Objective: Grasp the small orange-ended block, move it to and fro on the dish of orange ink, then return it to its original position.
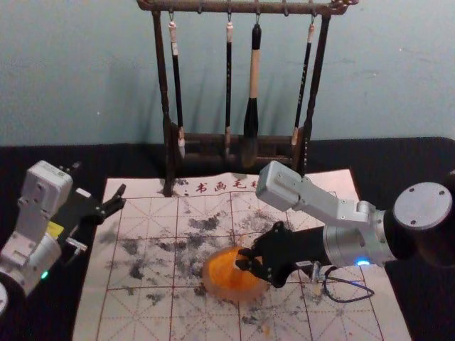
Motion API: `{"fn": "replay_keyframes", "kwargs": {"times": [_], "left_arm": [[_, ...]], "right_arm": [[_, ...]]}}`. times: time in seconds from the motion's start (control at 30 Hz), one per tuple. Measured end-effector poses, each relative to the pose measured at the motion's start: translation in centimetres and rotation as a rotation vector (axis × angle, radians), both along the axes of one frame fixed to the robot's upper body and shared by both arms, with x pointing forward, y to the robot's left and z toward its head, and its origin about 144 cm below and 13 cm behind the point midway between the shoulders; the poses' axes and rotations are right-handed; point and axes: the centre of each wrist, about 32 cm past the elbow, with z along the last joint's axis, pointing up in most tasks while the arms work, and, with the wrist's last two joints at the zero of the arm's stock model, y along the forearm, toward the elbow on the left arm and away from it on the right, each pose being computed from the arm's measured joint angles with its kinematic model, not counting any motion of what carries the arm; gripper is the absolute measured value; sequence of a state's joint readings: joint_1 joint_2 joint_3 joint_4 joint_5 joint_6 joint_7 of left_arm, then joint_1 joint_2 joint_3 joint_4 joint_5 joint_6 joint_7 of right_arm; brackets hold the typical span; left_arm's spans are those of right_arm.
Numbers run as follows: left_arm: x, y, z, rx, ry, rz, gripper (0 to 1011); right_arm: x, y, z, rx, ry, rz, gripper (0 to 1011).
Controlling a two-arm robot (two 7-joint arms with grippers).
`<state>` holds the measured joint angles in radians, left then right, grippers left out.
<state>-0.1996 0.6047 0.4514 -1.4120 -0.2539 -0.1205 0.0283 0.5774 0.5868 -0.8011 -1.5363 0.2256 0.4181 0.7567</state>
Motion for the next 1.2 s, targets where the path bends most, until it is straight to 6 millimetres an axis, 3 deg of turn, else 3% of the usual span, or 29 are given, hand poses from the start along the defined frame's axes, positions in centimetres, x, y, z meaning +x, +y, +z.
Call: {"fn": "replay_keyframes", "kwargs": {"times": [0.6,1.2], "left_arm": [[0.0,0.0,0.0,0.000,0.000,0.000,1001],[0.0,0.0,0.0,0.000,0.000,0.000,1001]], "right_arm": [[1.9,-0.6,0.5,-0.011,-0.022,-0.062,85],[-0.3,-2.3,0.5,0.007,0.007,-0.042,85]]}}
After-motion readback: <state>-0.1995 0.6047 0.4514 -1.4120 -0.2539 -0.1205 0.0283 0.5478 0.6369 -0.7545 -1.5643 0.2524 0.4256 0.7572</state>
